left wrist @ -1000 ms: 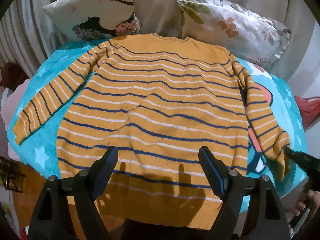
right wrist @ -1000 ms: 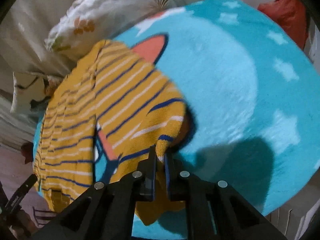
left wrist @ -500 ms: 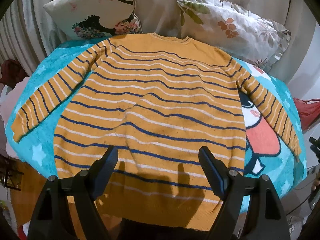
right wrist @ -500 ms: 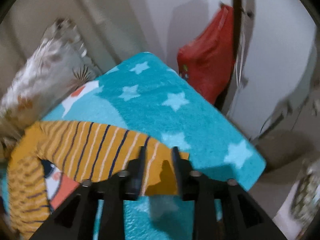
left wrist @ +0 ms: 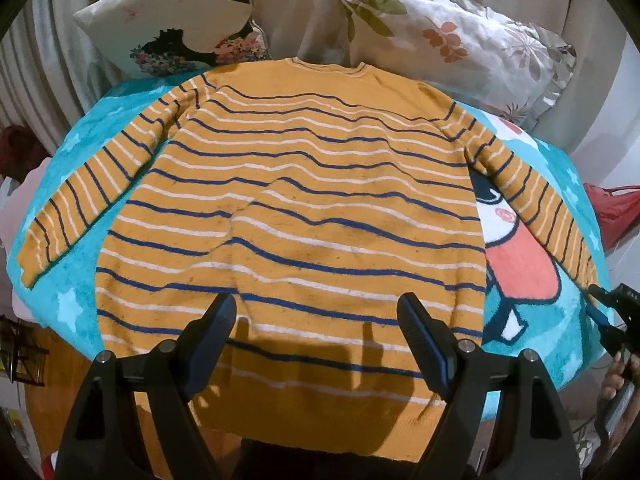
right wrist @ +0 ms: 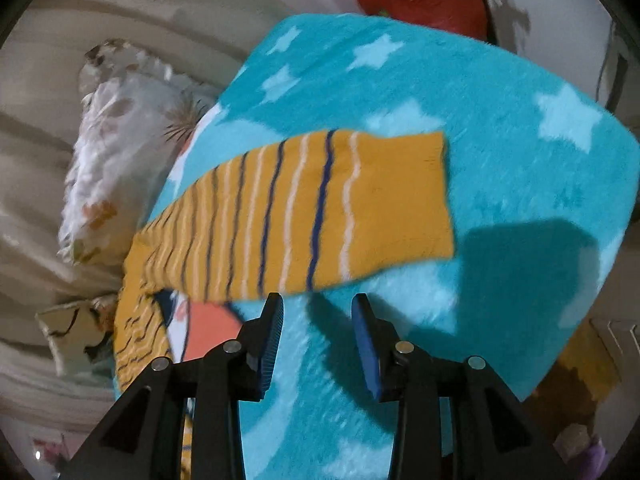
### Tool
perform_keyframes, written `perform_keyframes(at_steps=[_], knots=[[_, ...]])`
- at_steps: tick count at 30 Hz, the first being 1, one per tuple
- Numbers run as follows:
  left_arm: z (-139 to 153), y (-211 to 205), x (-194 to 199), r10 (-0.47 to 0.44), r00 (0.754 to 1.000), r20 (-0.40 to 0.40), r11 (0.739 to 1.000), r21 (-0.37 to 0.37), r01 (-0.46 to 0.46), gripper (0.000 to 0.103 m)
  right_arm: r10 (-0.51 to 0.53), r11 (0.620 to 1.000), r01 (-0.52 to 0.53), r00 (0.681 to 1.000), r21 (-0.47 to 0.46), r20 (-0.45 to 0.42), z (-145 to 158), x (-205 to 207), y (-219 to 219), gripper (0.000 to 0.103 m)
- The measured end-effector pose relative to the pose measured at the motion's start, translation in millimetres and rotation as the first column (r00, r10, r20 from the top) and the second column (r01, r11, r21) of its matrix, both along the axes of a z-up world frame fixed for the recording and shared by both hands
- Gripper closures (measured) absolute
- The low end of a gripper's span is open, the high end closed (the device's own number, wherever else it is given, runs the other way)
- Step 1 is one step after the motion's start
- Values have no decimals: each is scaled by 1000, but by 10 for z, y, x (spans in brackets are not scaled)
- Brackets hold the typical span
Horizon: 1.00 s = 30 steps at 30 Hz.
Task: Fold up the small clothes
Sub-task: 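Grasp the striped sleeve cuff with the right gripper and lift it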
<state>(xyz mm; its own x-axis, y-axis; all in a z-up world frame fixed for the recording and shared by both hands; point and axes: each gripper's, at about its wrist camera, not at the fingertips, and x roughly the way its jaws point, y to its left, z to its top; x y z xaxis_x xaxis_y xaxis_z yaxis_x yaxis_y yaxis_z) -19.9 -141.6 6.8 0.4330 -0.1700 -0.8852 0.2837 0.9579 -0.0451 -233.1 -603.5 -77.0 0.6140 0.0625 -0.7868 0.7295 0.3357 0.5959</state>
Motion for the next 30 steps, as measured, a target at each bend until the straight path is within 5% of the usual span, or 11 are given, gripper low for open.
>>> perform_keyframes(at_steps=[8,10,15,22,30], knots=[[-45,247,42,75,997,-20,997,2,-75,21,-87,996,87,996,-36,1,-118,100,-295,66],[-46,303,69,87,996,-21,996,-2,-87,21,-89,994,88,996,-62,-20,-114,140,-350,92],[-33,417,164,85,996,-12,996,-5,-85,21,-76,990,74,997,-122,-12,58,196,-389,96],[-30,780,426,114,993,-27,993,-28,-115,21,119,921,-114,993,-372,-10,560,817,227,96],[21,1371,769,156,987,-29,986,-61,-157,21,379,830,-314,924,-460,52,1057,1914,1366,97]])
